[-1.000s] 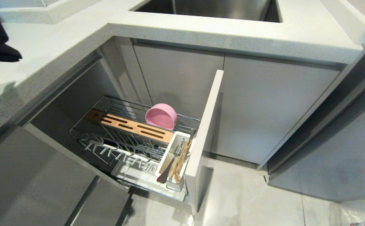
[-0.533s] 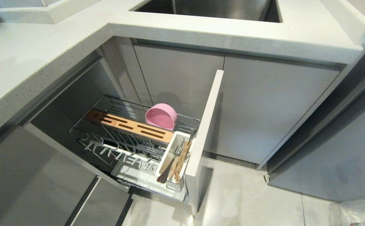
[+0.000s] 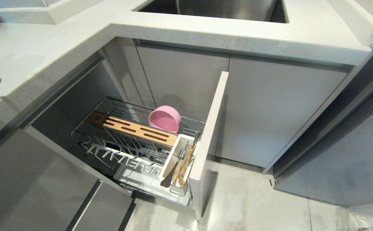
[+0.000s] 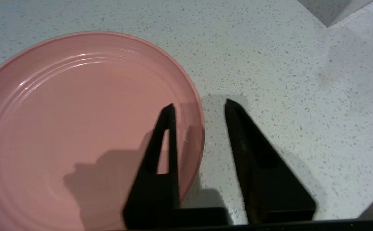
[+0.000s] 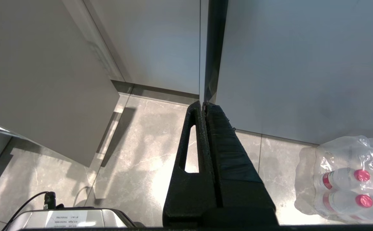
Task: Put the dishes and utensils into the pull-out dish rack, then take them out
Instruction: Pick up the plate and place it in the cupboard
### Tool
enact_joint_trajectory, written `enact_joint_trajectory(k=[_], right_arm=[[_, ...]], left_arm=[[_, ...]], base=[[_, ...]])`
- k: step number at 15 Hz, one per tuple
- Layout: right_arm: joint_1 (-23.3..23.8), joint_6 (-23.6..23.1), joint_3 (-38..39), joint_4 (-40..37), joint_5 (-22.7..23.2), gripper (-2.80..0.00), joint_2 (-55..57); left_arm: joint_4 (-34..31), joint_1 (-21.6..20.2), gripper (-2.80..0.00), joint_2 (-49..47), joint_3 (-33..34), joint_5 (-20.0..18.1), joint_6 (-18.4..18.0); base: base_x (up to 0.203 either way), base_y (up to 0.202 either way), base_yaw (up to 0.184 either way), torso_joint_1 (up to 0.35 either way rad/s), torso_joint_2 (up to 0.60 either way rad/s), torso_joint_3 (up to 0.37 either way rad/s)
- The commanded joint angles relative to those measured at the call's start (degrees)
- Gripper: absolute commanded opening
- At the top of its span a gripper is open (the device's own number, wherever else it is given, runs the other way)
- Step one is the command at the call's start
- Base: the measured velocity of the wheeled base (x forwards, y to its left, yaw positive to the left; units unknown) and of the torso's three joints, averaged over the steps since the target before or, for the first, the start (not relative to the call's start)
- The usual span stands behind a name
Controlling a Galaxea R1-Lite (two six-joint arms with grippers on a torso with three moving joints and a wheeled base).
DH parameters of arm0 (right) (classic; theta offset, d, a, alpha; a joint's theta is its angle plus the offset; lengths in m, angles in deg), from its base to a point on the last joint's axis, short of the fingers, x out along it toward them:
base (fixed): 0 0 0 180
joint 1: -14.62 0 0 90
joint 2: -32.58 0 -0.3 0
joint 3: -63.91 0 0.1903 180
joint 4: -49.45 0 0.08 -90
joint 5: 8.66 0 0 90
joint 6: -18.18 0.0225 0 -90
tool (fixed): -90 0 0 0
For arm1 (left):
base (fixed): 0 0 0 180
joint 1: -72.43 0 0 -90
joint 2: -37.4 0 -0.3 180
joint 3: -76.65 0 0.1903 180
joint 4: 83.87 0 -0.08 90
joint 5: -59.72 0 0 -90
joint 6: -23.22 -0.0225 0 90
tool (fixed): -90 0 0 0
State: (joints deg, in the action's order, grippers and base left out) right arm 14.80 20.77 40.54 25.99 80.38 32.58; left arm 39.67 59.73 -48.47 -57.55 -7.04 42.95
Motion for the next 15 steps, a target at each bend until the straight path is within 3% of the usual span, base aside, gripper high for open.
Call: enact_joint_trajectory(k=[1,15], right_arm=[[0.0,0.0,0.1,0.0,0.0,-2.80,0.0],[0.0,0.0,0.1,0.0,0.0,-2.80,0.0]], left_arm=[[0.7,-0.1,0.00,-2.4,-0.1,0.1,0.2],[1.5,-3.4,0.00,-8.5,-0.3,0.2,-0.9]], base=[[0.000,0.000,0.000,0.000,0.00,0.000],[0.000,0.000,0.000,0.000,0.00,0.000]])
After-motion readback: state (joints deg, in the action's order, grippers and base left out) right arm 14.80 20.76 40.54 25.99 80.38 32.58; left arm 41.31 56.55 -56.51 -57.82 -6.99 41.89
